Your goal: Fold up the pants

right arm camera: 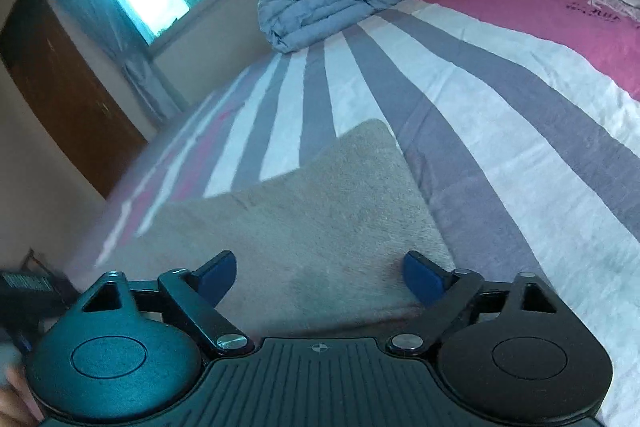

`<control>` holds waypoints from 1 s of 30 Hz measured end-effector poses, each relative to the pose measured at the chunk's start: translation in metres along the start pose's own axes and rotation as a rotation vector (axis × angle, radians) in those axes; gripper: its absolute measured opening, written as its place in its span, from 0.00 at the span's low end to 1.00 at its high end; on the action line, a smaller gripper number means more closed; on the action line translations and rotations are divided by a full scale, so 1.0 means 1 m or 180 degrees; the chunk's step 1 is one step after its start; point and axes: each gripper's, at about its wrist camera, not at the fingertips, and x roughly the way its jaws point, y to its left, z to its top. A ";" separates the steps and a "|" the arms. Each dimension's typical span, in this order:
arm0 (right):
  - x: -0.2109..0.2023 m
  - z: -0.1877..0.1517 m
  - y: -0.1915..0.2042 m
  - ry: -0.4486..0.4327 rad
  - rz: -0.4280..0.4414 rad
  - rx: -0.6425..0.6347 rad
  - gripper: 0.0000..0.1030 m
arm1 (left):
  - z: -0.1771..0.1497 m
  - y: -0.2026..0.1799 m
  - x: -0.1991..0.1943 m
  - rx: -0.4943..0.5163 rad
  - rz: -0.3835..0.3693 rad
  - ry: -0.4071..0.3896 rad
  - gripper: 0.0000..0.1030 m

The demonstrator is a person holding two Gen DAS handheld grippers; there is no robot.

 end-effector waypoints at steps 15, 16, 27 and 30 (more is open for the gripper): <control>0.011 -0.012 0.024 0.0321 0.0137 -0.0354 0.87 | -0.026 0.062 -0.005 -0.0122 0.0289 0.0220 0.17; 0.009 -0.009 0.023 0.0292 0.0139 -0.0334 0.87 | -0.022 0.061 -0.011 -0.0156 0.0256 0.0153 0.25; 0.041 -0.020 0.051 0.0590 -0.0290 -0.1277 0.87 | -0.029 0.096 -0.036 -0.0500 0.0571 -0.0035 0.46; 0.033 -0.005 0.047 0.0459 -0.0071 -0.0821 0.87 | -0.030 0.135 -0.078 -0.0954 0.0764 -0.0343 0.62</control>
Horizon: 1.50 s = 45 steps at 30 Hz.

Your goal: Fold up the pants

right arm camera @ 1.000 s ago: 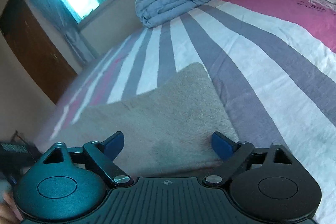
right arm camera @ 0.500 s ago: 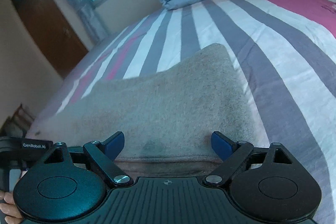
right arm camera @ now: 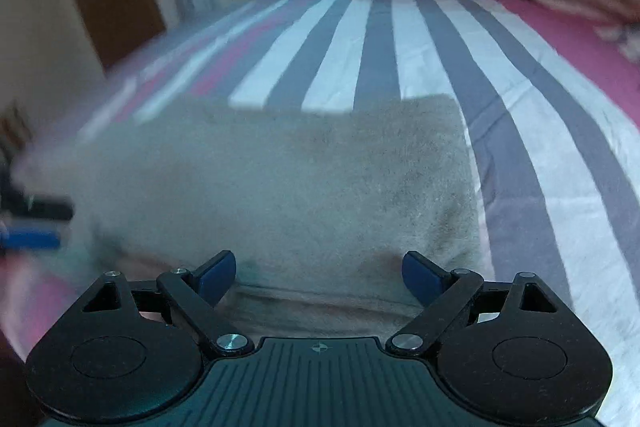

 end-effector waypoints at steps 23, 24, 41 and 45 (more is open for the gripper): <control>0.056 0.004 0.078 0.0072 0.0366 0.0201 0.87 | 0.052 0.149 0.052 -0.1688 -0.0388 -0.0360 0.64; 0.056 0.002 0.080 0.0067 0.0336 0.0159 0.87 | 0.055 0.149 0.057 -0.1718 -0.0447 -0.0364 0.55; 0.097 -0.015 0.120 0.0031 -0.0465 -0.1060 0.73 | 0.069 0.100 0.029 -0.1018 -0.0781 -0.0730 0.11; 0.093 -0.014 0.113 0.0057 -0.0369 -0.0979 0.73 | 0.070 0.046 0.010 -0.0393 -0.0969 -0.0807 0.11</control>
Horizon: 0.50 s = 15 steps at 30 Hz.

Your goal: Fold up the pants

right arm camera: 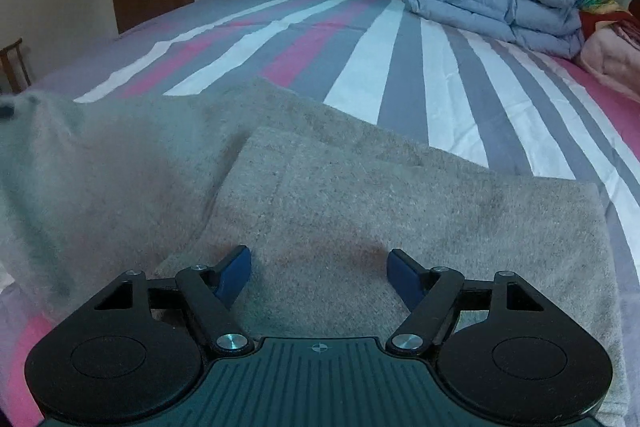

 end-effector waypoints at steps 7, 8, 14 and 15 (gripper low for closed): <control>-0.025 0.004 -0.032 -0.0090 0.0461 0.0624 0.82 | -0.065 -0.120 0.035 0.1074 -0.0636 0.0695 0.13; -0.033 0.003 -0.041 -0.0136 0.0460 0.0735 0.82 | -0.085 -0.134 0.042 0.1217 -0.0703 0.0856 0.13; -0.079 -0.017 -0.141 -0.0215 0.0613 0.1528 0.82 | -0.197 -0.165 0.084 0.1901 -0.0572 0.1803 0.13; -0.086 -0.022 -0.158 -0.0238 0.0715 0.1668 0.82 | -0.204 -0.168 0.085 0.2008 -0.0579 0.1842 0.14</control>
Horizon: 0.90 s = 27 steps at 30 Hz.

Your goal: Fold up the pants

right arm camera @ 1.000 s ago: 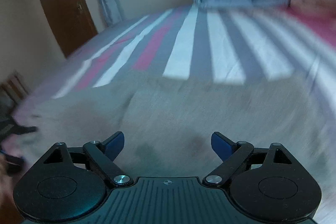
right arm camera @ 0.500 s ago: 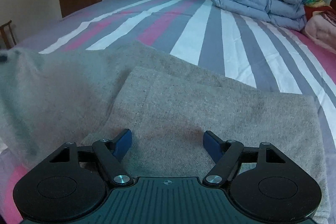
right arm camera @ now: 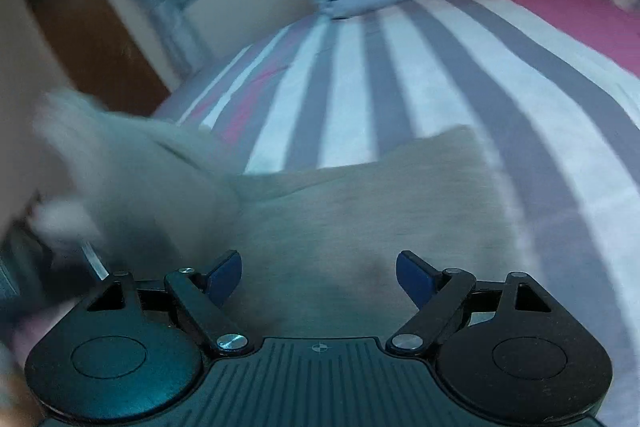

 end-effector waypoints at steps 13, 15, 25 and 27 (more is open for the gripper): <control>-0.015 0.005 -0.031 0.0162 0.0535 0.0642 0.93 | 0.015 0.033 -0.065 -0.0370 0.0588 -0.0399 0.36; -0.010 0.003 -0.032 0.0204 0.0210 0.0737 0.93 | 0.013 0.043 -0.069 -0.0490 0.0619 -0.0405 0.36; 0.009 0.007 -0.030 0.0136 0.0249 0.1138 0.42 | 0.002 0.061 -0.060 -0.0714 0.0653 -0.0358 0.36; -0.003 0.012 -0.017 -0.0012 0.0283 0.0935 0.35 | 0.002 0.062 -0.059 -0.0744 0.0643 -0.0357 0.36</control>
